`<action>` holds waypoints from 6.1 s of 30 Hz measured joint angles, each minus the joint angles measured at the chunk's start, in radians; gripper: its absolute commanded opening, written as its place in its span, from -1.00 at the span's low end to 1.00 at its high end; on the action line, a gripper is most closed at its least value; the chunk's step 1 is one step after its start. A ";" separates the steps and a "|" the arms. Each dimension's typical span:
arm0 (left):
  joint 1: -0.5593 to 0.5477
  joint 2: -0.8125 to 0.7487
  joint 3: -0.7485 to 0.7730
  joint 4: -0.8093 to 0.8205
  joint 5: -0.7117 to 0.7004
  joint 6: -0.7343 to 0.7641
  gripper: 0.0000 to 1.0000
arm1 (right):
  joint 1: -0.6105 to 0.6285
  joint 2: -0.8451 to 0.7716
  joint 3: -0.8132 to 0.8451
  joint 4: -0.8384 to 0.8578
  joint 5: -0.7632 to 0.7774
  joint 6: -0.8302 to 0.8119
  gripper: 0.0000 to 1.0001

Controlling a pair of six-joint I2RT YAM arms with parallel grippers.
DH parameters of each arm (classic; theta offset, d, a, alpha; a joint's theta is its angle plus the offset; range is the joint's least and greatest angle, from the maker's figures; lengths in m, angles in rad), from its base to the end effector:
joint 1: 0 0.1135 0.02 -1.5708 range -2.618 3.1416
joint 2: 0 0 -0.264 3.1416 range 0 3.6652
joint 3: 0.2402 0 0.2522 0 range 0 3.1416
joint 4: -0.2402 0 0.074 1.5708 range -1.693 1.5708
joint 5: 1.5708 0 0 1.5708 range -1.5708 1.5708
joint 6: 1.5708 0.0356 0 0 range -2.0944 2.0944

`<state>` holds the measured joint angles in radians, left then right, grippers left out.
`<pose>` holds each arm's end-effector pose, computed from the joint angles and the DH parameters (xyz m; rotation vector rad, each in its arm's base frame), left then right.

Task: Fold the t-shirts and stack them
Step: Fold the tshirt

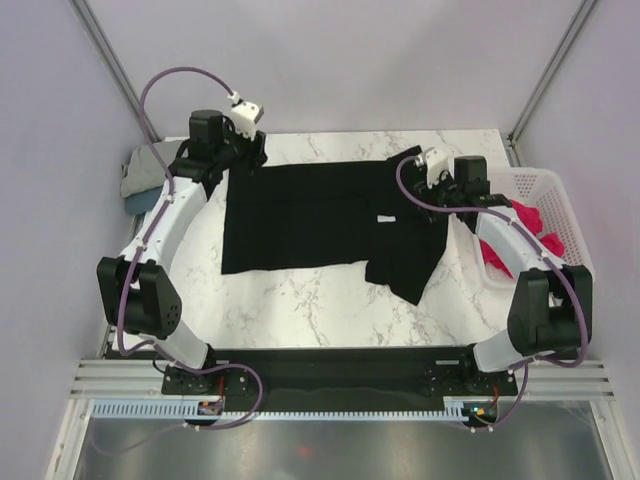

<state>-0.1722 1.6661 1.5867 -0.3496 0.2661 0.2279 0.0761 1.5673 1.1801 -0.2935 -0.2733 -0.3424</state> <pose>0.3852 -0.0765 0.3716 0.5613 1.9103 -0.2299 0.3510 0.0364 0.2724 -0.6041 2.1431 0.1621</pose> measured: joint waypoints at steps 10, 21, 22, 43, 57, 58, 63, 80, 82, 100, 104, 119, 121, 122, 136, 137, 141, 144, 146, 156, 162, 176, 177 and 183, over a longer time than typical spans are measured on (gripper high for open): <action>0.010 -0.154 -0.624 -0.019 -0.058 0.123 0.11 | 0.038 -0.408 -0.455 -0.206 -0.094 -0.349 -0.09; 0.010 -0.275 -0.691 0.016 -0.078 0.128 0.11 | 0.111 -0.530 -0.526 -0.272 -0.179 -0.423 -0.10; 0.010 -0.276 -0.693 0.016 -0.078 0.127 0.11 | 0.124 -0.531 -0.537 -0.270 -0.179 -0.425 -0.10; 0.010 -0.282 -0.726 0.024 -0.097 0.127 0.12 | 0.295 -0.322 -0.581 -0.283 -0.093 -0.521 -0.01; 0.010 -0.275 -0.726 0.023 -0.111 0.127 0.13 | 0.301 -0.253 -0.567 -0.265 -0.068 -0.522 -0.65; 0.010 -0.274 -0.726 0.022 -0.112 0.127 0.14 | 0.301 -0.243 -0.560 -0.264 -0.069 -0.521 -0.77; 0.016 -0.280 -0.752 -0.008 -0.145 0.134 0.16 | 0.301 -0.238 -0.551 -0.259 -0.068 -0.518 -1.00; 0.102 -0.414 -0.891 -0.127 -0.186 0.201 0.04 | 0.301 -0.295 -0.542 -0.284 -0.042 -0.494 -1.00; 0.113 -0.388 -0.891 -0.128 -0.185 0.204 0.04 | 0.301 -0.295 -0.539 -0.285 -0.042 -0.489 -1.00; 0.155 -0.225 -0.865 -0.086 -0.151 0.220 -0.28 | 0.301 -0.297 -0.537 -0.286 -0.032 -0.473 -1.00; 0.155 -0.222 -0.864 -0.080 -0.137 0.221 -0.93 | 0.301 -0.297 -0.537 -0.286 -0.031 -0.473 -1.00; 0.166 -0.367 -0.908 -0.069 -0.188 0.260 -0.96 | 0.301 -0.399 -0.520 -0.290 -0.010 -0.420 -1.00; 0.166 -0.412 -0.905 -0.079 -0.188 0.265 -0.96 | 0.301 -0.427 -0.506 -0.291 -0.002 -0.409 -1.00; 0.166 -0.426 -0.901 -0.085 -0.187 0.266 -0.96 | 0.301 -0.441 -0.498 -0.291 0.002 -0.403 -1.00; 0.166 -0.455 -0.803 -0.152 -0.183 0.273 -0.96 | 0.282 -0.468 -0.304 -0.298 0.069 -0.338 -1.00; 0.166 -0.455 -0.793 -0.154 -0.183 0.274 -0.96 | 0.277 -0.467 -0.282 -0.298 0.074 -0.338 -1.00; 0.166 -0.426 -0.732 -0.150 -0.184 0.277 -0.96 | 0.255 -0.438 -0.206 -0.273 0.100 -0.339 -1.00; 0.166 -0.342 -0.660 -0.130 -0.183 0.277 -0.96 | 0.222 -0.371 -0.161 -0.226 0.105 -0.340 -1.00; 0.166 -0.277 -0.615 -0.119 -0.181 0.277 -0.96 | 0.189 -0.318 -0.143 -0.185 0.103 -0.336 -1.00; 0.166 0.128 -0.267 -0.112 -0.176 0.276 -0.96 | 0.097 0.065 0.072 -0.012 0.090 -0.262 -1.00; 0.166 0.364 0.060 -0.151 -0.176 0.276 -0.96 | 0.097 0.334 0.344 0.053 0.092 -0.228 -1.00; 0.166 0.595 0.317 -0.255 -0.206 0.249 0.02 | 0.089 0.640 0.583 0.106 0.229 -0.130 -0.03; 0.166 0.586 0.294 -0.248 -0.207 0.242 0.08 | 0.087 0.627 0.553 0.131 0.243 -0.118 -0.01; 0.165 0.422 0.086 -0.242 -0.175 0.197 0.15 | 0.075 0.476 0.373 0.175 0.276 -0.041 0.03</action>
<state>-0.0071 2.0880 1.6726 -0.5919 0.0914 0.4248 0.1509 2.0438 1.5528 -0.1188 0.0029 -0.3836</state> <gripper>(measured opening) 0.571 0.510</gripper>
